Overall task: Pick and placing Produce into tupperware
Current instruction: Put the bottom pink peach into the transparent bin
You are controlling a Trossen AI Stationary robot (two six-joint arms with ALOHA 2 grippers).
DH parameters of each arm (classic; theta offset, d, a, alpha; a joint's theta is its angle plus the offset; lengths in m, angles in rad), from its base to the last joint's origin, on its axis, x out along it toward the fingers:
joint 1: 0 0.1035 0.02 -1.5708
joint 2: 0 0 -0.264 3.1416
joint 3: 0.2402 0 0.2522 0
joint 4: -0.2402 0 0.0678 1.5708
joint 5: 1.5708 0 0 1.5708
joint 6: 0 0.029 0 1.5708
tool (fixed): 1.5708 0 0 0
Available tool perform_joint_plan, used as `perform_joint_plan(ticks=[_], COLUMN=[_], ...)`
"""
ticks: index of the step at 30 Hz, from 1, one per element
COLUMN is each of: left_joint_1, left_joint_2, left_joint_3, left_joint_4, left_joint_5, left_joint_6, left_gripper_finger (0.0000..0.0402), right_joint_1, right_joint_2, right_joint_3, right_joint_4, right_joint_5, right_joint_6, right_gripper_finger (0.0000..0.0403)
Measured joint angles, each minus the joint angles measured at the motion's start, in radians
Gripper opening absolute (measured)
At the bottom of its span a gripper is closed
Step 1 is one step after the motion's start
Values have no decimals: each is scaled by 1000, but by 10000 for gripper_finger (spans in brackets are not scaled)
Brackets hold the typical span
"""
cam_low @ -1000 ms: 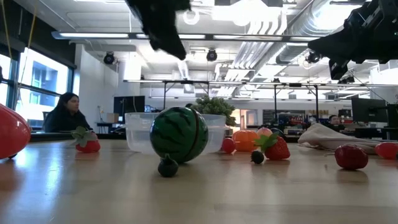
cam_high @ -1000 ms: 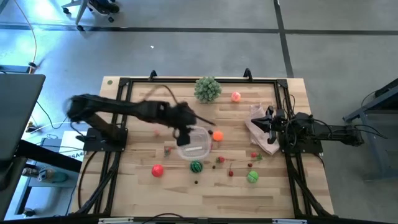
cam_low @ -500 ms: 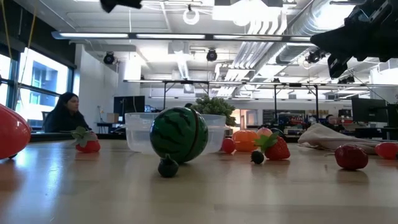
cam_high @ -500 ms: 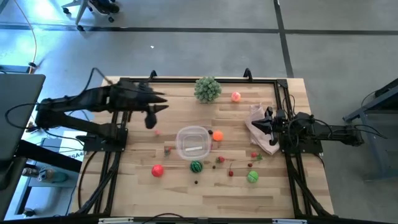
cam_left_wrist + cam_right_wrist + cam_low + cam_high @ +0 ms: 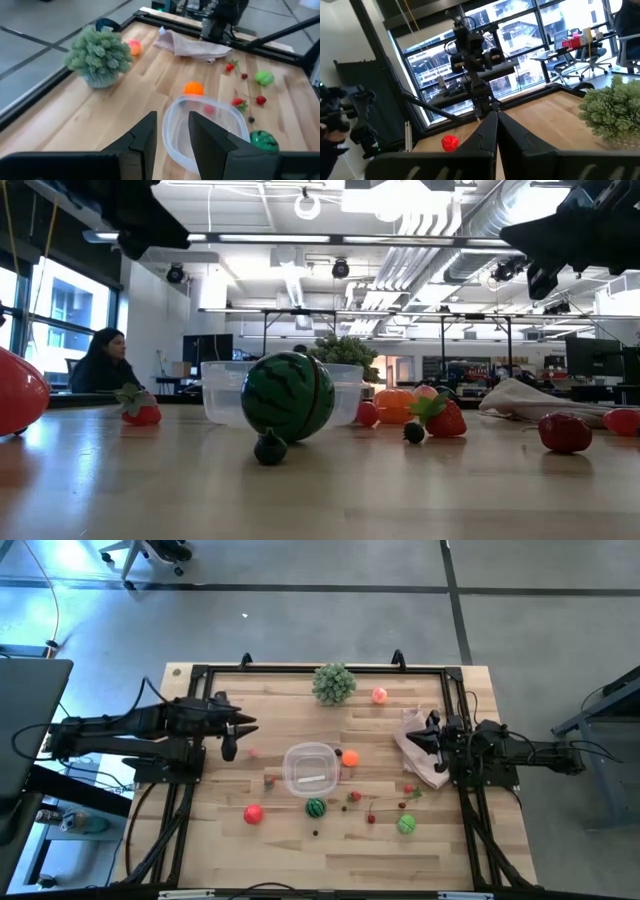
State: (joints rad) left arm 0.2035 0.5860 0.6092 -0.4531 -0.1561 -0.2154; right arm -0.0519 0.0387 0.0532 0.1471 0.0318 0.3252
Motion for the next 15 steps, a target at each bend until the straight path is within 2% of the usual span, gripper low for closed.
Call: perform_joint_plan(ticks=[8,13,15], left_joint_1=[8,119,174], left_joint_2=[-68,-134,-143], left_joint_3=[-20,-8,-8], left_joint_4=[-8,-110,-166], left_joint_5=[35,27,56], left_joint_6=[-51,-71,-79], left_gripper_finger=[101,101,101], right_joint_1=[0,0,0], right_joint_2=[0,0,0], right_joint_3=[0,0,0], right_joint_4=[0,0,0], right_joint_5=[20,26,27], right_joint_6=[-11,-11,-11], right_gripper_finger=[0,0,0])
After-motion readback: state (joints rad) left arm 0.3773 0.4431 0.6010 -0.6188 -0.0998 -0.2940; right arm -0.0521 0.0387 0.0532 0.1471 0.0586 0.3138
